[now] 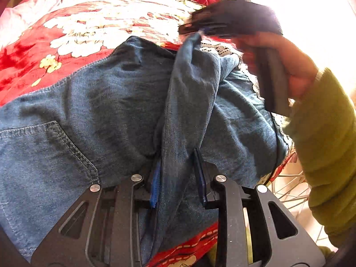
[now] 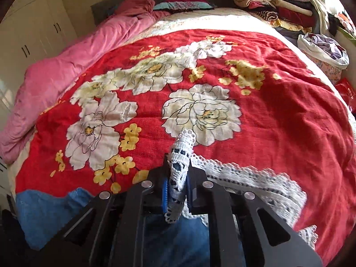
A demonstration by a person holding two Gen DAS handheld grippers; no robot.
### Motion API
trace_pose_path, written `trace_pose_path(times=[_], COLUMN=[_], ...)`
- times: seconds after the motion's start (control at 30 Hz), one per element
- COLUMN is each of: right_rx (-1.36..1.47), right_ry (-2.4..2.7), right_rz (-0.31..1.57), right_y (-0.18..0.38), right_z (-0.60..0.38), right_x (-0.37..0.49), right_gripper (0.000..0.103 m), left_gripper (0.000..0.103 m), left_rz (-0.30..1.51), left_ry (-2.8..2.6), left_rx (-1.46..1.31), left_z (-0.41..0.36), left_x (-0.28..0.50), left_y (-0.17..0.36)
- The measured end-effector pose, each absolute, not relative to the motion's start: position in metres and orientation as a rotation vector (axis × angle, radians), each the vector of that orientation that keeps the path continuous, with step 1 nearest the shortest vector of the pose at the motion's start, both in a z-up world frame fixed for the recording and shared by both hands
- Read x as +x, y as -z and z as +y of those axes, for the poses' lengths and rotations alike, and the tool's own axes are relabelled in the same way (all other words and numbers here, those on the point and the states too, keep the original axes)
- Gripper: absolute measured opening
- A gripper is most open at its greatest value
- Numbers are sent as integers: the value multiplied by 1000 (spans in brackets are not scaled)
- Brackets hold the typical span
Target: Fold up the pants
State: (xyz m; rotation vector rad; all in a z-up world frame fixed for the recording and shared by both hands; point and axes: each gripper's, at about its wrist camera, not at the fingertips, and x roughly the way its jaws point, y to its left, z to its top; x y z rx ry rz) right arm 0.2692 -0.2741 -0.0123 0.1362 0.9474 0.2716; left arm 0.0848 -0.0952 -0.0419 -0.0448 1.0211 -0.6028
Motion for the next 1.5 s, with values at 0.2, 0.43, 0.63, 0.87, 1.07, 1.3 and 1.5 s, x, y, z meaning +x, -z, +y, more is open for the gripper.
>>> trace_pose_path(times=[0.2, 0.43, 0.63, 0.87, 1.07, 1.3, 1.5], right_rx=[253, 354, 429, 504, 493, 320, 250], right_ry=[-249, -213, -212, -191, -158, -75, -32], right_rz=[835, 831, 917, 987, 986, 992, 935], right_y=[-33, -41, -13, 16, 20, 48, 24], right_z=[-333, -388, -397, -412, -424, -417, -420], right_x=[204, 110, 46, 24, 17, 17, 9], right_gripper=[11, 11, 11, 19, 16, 13, 28], left_gripper=[19, 0, 0, 0, 0, 1, 28], left_rz=[982, 961, 913, 953, 977, 1029, 993], left_ry=[596, 648, 657, 666, 643, 643, 634], left_rx=[-44, -30, 39, 126, 172, 177, 105], left_z=[-84, -79, -82, -96, -101, -103, -76], left_x=[75, 70, 53, 37, 38, 39, 26], left_y=[30, 19, 8, 24, 32, 46, 26])
